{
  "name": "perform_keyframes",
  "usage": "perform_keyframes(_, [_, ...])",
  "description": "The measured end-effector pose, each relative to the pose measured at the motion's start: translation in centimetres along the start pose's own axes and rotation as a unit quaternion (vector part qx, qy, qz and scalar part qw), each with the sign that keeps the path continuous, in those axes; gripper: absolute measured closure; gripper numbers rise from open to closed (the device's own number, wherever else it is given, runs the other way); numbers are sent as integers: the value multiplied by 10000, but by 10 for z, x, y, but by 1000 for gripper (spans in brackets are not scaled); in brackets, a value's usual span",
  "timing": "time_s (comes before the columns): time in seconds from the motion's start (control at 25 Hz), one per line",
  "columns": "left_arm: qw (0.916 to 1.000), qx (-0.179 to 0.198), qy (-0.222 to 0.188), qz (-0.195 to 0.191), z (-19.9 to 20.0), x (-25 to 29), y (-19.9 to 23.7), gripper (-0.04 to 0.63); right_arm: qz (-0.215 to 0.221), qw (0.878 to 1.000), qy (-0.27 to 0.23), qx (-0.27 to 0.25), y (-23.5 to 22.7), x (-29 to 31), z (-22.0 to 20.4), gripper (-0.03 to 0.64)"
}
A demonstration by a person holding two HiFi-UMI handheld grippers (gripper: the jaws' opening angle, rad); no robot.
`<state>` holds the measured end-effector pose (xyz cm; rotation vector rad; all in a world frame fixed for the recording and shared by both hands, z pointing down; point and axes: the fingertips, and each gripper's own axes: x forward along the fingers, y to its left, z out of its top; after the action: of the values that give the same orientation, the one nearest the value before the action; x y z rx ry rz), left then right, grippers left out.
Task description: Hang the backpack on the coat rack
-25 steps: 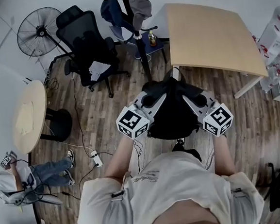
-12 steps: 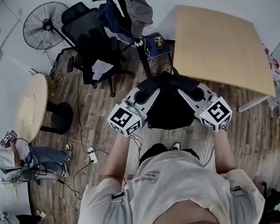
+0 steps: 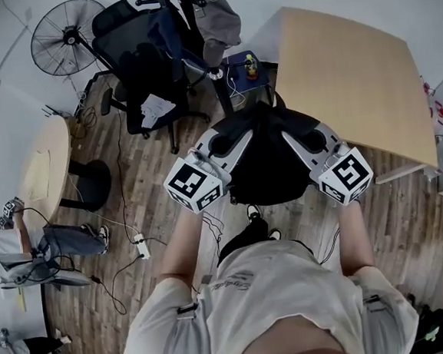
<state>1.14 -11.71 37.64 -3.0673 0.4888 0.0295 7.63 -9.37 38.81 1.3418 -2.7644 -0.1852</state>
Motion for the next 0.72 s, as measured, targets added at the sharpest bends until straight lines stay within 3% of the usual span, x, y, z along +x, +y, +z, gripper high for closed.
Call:
perform_keyframes(0.16, [10000, 41, 16, 11, 1, 7, 18, 549, 85, 9999, 14, 144, -14, 14, -1, 588])
perform_keyframes(0.72, [9992, 330, -94, 197, 46, 23, 106, 549, 321, 9989, -277, -216, -67, 94, 39, 586])
